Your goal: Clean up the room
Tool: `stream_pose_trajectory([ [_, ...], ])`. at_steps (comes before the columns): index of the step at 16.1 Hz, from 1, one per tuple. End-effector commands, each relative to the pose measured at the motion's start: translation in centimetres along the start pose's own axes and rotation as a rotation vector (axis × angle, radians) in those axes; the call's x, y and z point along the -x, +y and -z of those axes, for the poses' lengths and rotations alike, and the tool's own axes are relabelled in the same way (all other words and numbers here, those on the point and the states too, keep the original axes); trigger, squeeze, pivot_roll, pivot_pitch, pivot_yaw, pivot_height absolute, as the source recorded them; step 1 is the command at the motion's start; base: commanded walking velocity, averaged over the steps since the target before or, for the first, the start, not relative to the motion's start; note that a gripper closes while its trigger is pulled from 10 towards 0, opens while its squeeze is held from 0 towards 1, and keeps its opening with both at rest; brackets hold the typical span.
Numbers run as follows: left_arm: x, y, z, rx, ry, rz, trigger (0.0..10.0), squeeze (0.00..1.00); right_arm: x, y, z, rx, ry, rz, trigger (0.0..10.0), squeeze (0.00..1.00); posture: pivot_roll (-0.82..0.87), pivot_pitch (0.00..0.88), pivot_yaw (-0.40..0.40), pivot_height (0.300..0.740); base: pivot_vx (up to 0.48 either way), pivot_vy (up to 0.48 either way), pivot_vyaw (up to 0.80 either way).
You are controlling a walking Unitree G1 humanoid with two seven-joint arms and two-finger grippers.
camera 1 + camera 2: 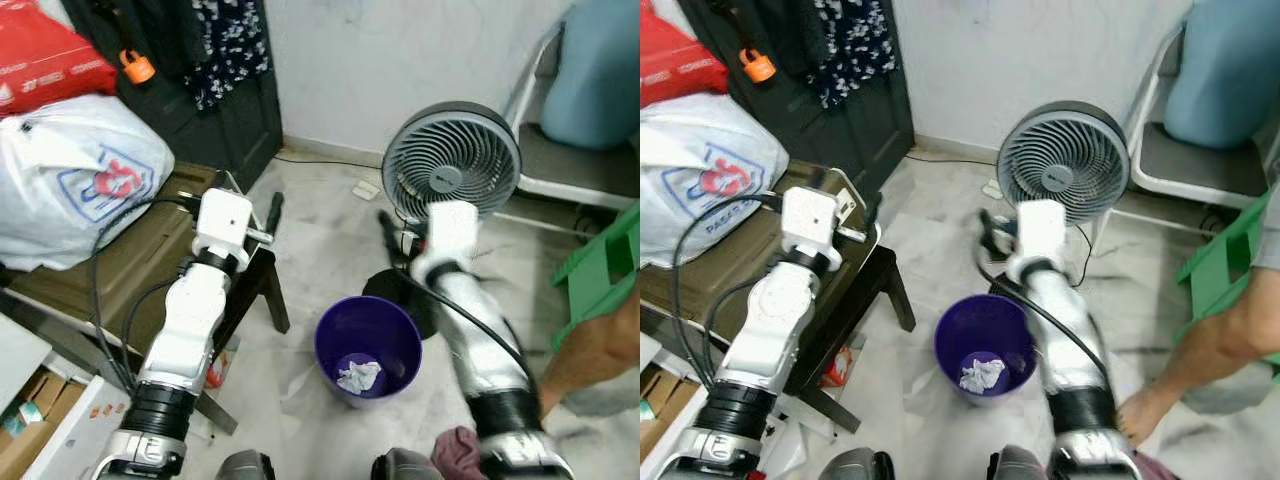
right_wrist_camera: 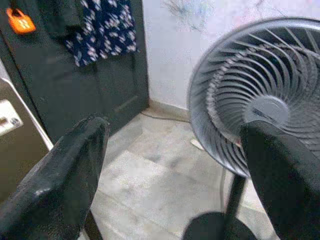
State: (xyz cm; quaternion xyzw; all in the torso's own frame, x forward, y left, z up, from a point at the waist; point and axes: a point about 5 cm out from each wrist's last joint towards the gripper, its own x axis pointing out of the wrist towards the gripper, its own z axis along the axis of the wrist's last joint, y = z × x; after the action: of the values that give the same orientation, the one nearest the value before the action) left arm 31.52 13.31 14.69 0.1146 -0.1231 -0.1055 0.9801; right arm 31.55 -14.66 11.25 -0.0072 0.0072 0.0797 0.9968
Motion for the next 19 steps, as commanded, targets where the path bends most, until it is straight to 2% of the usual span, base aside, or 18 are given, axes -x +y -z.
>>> stream_pose_trajectory([
  [1,0.4,0.5,0.3,-0.001,0.007,-0.024,10.0,0.0,0.9,-0.1,-0.4,-0.005,-0.023,-0.006,10.0,0.0,-0.16,0.0,0.048,0.74,0.0,0.0,0.0],
  [2,0.7,0.6,0.5,-0.008,0.013,-0.029,10.0,0.0,1.7,-0.3,-0.4,-0.004,-0.038,-0.004,10.0,0.0,-0.16,0.0,0.048,0.74,0.0,0.0,0.0],
  [3,1.3,0.8,1.0,-0.004,0.033,-0.042,10.0,0.0,3.3,-1.2,-0.4,-0.003,-0.057,0.035,10.0,0.0,-0.17,0.0,0.054,0.74,0.0,0.0,0.0],
  [6,1.8,1.2,1.5,0.01,0.043,-0.066,10.0,0.0,5.1,-2.7,0.2,-0.039,-0.038,0.111,10.0,0.0,-0.18,0.0,0.068,0.74,0.0,0.0,0.0],
  [7,1.8,1.2,1.5,0.01,0.043,-0.066,10.0,0.0,5.1,-2.7,0.2,-0.039,-0.038,0.111,10.0,0.0,-0.18,0.0,0.068,0.74,0.0,0.0,0.0],
  [8,1.8,1.4,1.5,0.044,0.044,-0.085,10.0,0.0,4.9,-2.9,-0.1,-0.008,-0.042,0.143,10.0,0.0,-0.17,0.0,0.049,0.74,0.0,0.0,0.0],
  [10,2.5,1.6,1.3,0.042,0.037,-0.118,10.0,0.0,4.1,-2.2,-1.5,0.028,-0.071,0.131,10.0,0.0,-0.17,0.0,0.035,0.74,0.0,0.0,0.0],
  [11,3.5,1.6,1.8,0.063,0.064,-0.141,10.0,0.0,4.2,-1.9,-1.7,0.028,-0.06,0.13,10.0,0.0,-0.17,0.0,0.043,0.74,0.0,0.0,0.0],
  [13,5.1,0.7,2.6,0.11,0.111,-0.127,10.0,0.0,4.5,-2.3,-1.5,0.078,-0.057,0.143,10.0,0.0,-0.18,0.0,0.049,0.74,0.0,0.0,0.0],
  [15,6.0,-0.5,2.9,0.156,0.122,-0.09,10.0,0.0,3.9,-2.4,-1.2,-0.032,-0.005,0.112,10.0,0.0,-0.17,0.0,0.036,0.74,0.0,0.0,0.0],
  [17,6.4,-0.3,3.3,0.2,0.132,-0.106,10.0,0.0,3.1,-1.5,-1.6,-0.006,-0.026,0.066,10.0,0.0,-0.16,0.0,0.035,0.74,0.0,0.0,0.0],
  [19,6.5,0.4,3.2,0.235,0.126,-0.143,10.0,0.0,2.8,-0.8,-1.5,-0.005,-0.028,0.064,10.0,0.0,-0.15,0.0,0.026,0.74,0.0,0.0,0.8],
])
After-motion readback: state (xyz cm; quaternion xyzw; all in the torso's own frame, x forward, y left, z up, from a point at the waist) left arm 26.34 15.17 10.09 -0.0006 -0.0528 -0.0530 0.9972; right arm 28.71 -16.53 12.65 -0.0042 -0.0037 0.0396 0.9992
